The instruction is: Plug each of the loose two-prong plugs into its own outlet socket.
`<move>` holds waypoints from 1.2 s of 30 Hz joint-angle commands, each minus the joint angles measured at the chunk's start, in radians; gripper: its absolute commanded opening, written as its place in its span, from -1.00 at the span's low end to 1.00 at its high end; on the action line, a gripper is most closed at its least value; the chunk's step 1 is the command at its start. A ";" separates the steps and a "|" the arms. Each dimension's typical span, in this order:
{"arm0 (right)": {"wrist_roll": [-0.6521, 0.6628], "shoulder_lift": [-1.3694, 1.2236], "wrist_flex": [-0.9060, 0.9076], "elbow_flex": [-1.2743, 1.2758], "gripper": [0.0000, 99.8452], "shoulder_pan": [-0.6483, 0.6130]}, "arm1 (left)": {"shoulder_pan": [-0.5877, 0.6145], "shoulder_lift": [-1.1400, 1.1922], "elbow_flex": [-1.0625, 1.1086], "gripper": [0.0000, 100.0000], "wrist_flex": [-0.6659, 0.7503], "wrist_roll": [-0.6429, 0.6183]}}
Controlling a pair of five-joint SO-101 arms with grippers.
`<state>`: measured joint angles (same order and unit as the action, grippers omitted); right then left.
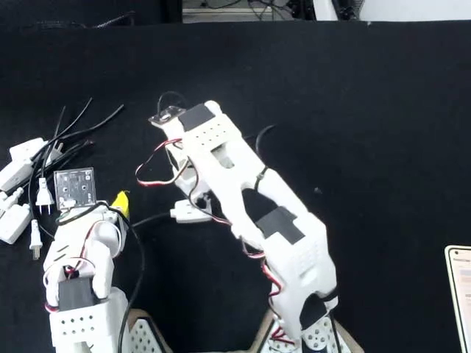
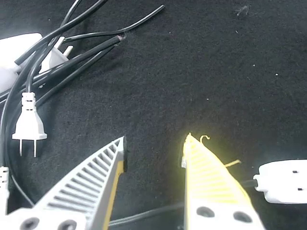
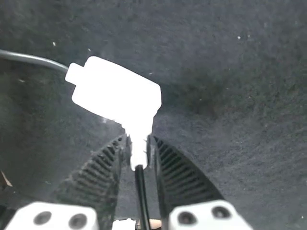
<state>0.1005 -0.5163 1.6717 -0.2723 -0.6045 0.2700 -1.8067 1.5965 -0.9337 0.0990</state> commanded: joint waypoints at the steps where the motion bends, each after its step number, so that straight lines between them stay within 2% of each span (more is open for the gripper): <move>1: 0.035 0.044 -0.032 -0.024 -0.97 -0.055 | 0.008 -0.005 -0.071 -0.60 0.006 0.000; 3: 0.046 0.085 -0.032 -0.021 -0.90 -0.066 | 0.010 -0.005 -0.071 -0.60 0.008 0.000; 5: 0.051 0.128 -0.032 -0.021 -0.70 -0.071 | 0.010 -0.005 -0.071 -0.60 0.008 0.000; 8: 0.183 0.176 -0.032 -0.019 -0.41 -0.091 | 0.010 -0.005 -0.073 -0.60 0.008 0.000; 10: 0.256 0.197 -0.032 -0.018 -0.34 -0.103 | 0.012 -0.005 -0.073 -0.60 0.008 0.000; 13: 0.371 0.205 -0.035 -0.018 -0.34 -0.100 | 0.035 -0.005 -0.074 -0.60 0.012 0.000; 17: 0.569 0.200 -0.041 0.018 -0.33 -0.087 | 0.148 -0.005 -0.105 -0.60 0.012 -0.028; 23: 0.760 0.199 -0.135 0.163 -0.33 -0.084 | 0.389 -0.006 -0.110 -0.60 0.080 -0.304; 27: 0.816 0.199 -0.255 0.280 -0.33 -0.089 | 0.481 -0.006 -0.110 -0.60 0.094 -0.419; 36: 0.859 0.197 -0.436 0.435 -0.34 -0.086 | 0.479 -0.006 -0.111 -0.60 0.094 -0.427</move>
<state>0.9429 -0.3751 1.2835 0.1557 -0.6905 0.7365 -1.8067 1.5551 -0.8631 -0.3122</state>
